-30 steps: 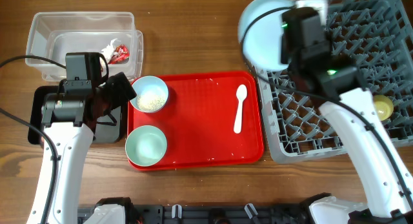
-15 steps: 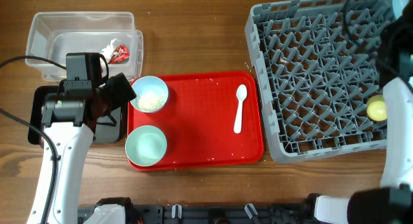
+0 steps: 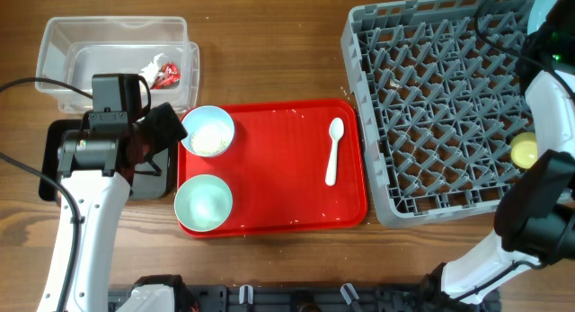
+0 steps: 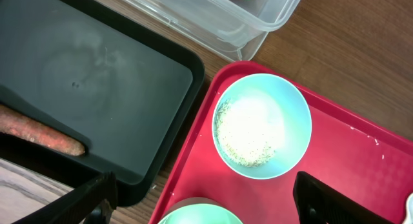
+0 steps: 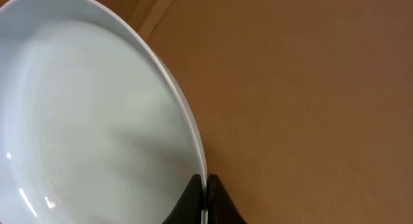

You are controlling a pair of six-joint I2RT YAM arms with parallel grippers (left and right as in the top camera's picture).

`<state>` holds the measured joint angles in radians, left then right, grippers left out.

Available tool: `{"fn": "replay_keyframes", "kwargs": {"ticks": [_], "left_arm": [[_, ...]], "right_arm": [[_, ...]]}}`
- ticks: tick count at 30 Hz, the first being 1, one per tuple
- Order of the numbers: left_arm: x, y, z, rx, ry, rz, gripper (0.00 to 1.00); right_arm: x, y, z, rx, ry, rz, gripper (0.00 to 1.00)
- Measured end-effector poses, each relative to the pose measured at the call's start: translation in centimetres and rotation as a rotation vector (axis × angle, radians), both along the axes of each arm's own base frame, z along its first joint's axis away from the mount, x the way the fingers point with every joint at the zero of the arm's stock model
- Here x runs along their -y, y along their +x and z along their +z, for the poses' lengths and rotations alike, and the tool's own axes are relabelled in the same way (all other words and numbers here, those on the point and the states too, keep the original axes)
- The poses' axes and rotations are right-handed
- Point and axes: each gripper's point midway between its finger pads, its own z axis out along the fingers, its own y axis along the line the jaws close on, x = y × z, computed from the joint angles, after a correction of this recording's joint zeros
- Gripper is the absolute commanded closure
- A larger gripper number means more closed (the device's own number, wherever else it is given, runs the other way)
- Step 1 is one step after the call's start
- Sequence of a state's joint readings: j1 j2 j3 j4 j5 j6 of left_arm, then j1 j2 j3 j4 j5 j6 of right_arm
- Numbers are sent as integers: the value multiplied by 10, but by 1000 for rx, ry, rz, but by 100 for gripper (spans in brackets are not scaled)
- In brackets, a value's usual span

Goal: Sort waste into correct bins and load items into the dishwasher rack
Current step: 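Lift the blue plate and stand it upright in the rack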

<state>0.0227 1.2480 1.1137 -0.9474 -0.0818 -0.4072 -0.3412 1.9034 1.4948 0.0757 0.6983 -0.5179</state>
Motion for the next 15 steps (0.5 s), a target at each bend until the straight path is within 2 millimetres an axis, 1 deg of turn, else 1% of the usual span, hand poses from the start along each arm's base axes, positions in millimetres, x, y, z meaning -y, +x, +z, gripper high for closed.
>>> {"fn": "replay_keyframes", "kwargs": {"ticks": [2, 4, 15], "left_arm": [[0, 0, 0, 0, 0, 0, 13], [0, 0, 0, 0, 0, 0, 13], [0, 0, 0, 0, 0, 0, 13]], "right_arm": [[2, 3, -12, -46, -10, 7, 96], [3, 4, -16, -64, -13, 8, 96], [2, 5, -19, -138, -49, 32, 96]]}}
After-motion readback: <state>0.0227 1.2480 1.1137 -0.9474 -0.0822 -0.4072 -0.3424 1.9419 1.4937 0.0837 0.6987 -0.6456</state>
